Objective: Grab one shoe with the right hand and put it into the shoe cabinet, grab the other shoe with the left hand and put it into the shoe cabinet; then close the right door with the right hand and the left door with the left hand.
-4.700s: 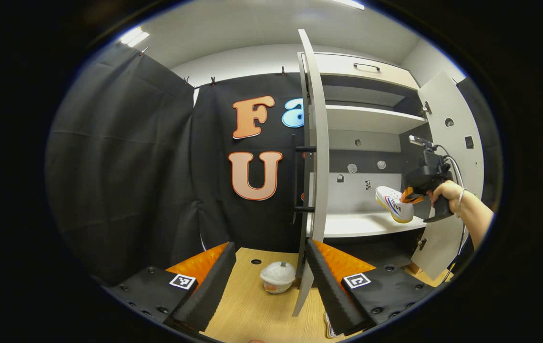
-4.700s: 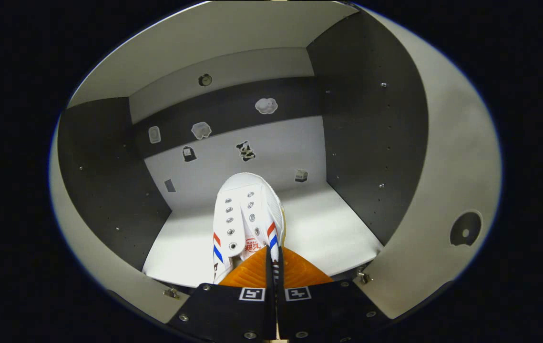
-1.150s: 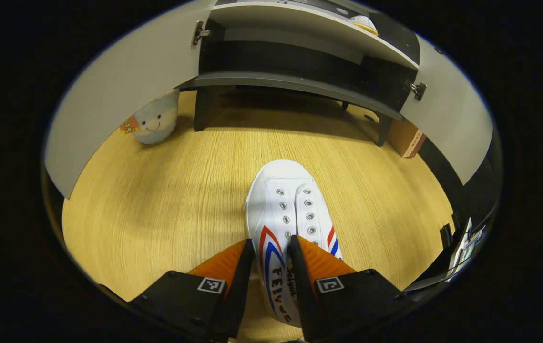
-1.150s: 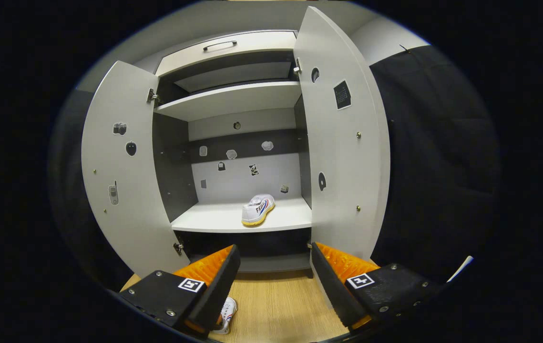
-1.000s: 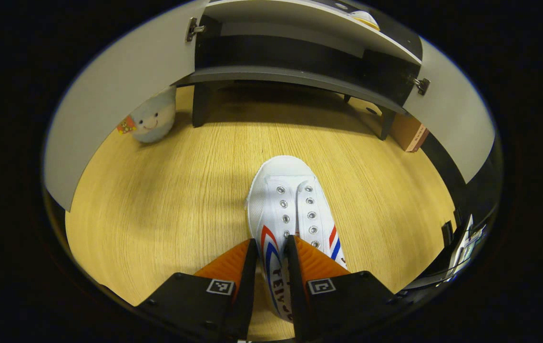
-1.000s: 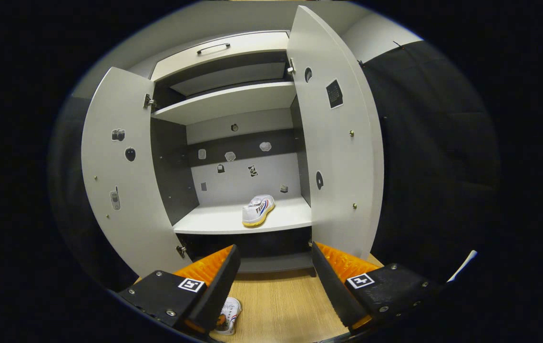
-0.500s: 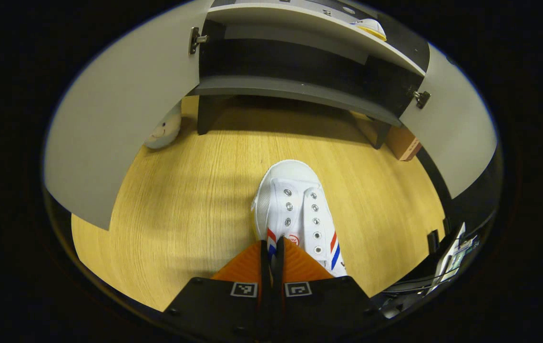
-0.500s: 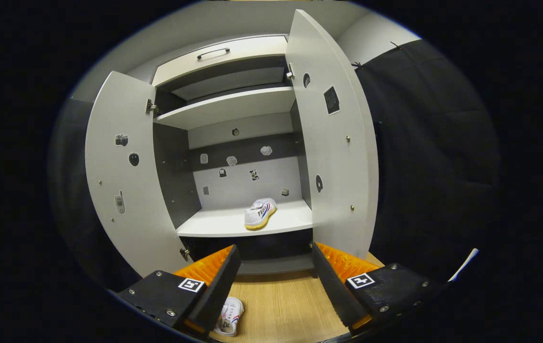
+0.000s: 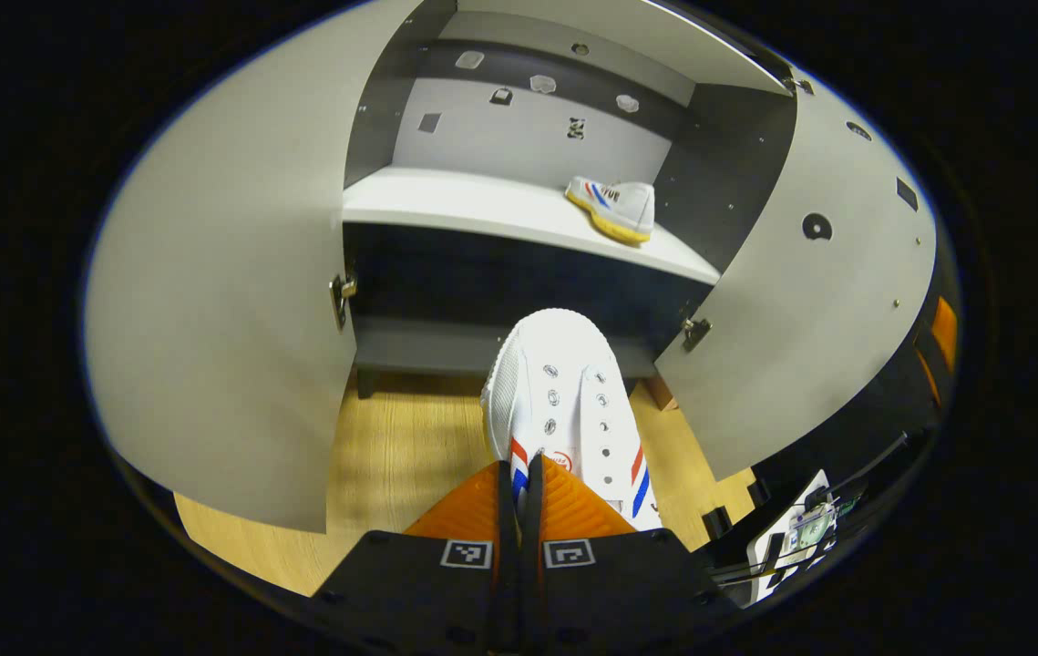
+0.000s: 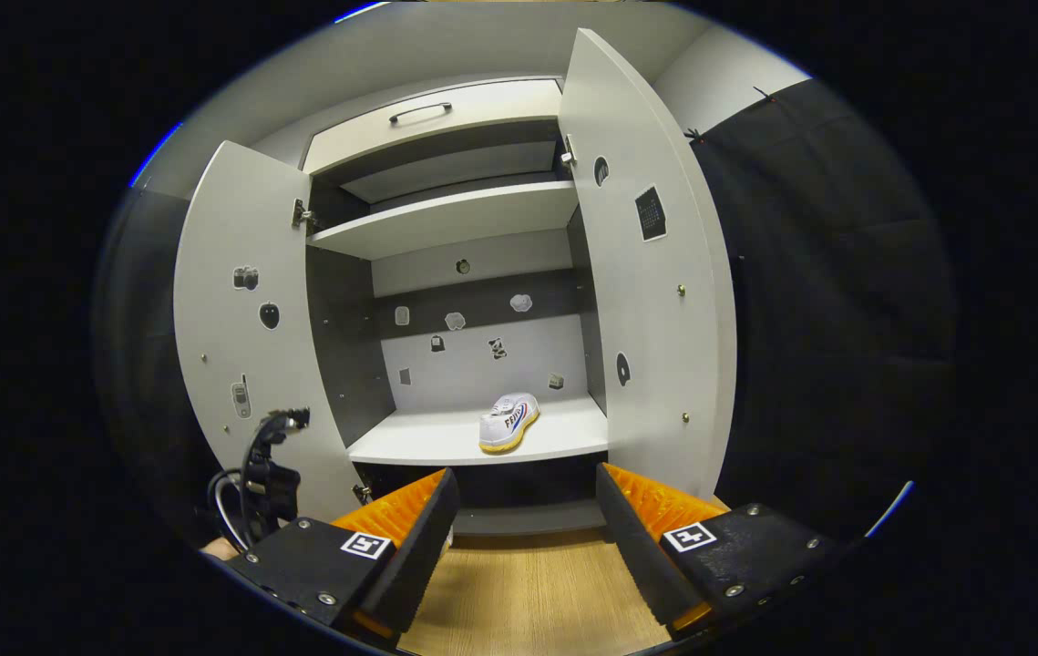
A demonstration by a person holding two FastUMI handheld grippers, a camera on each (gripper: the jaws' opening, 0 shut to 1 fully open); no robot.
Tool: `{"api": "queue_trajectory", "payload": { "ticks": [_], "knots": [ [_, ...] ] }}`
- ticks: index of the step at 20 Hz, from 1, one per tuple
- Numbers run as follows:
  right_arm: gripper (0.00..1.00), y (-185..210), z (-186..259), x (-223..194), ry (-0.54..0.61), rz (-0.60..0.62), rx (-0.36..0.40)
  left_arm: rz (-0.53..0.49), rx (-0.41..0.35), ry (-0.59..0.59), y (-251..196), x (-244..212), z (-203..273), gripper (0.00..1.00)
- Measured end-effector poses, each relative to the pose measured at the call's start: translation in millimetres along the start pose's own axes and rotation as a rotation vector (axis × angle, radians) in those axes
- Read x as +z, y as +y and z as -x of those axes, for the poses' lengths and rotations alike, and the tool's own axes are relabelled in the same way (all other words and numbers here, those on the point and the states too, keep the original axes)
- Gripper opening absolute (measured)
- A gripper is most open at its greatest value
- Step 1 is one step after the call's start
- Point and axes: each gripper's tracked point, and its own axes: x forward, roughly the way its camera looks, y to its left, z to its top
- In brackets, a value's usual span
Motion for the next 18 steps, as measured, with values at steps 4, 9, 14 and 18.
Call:
{"api": "queue_trajectory", "payload": {
  "ticks": [4,9,14,18],
  "knots": [
    [0.93,3.6,-8.2,3.0,-0.009,0.012,0.013,-0.005,0.019,-0.066,-6.6,66.6,-5.6,0.07],
    [0.93,5.7,-21.0,4.3,-0.008,0.020,0.032,0.014,-0.002,-0.079,-15.5,122.2,-21.0,0.07],
    [0.93,4.6,-31.7,3.5,-0.011,0.037,0.041,0.020,0.042,-0.082,-5.6,179.9,-61.2,0.06],
    [0.93,1.6,-41.7,3.6,-0.006,0.040,0.045,-0.013,0.084,-0.053,4.5,219.5,-97.3,0.06]
  ]
}}
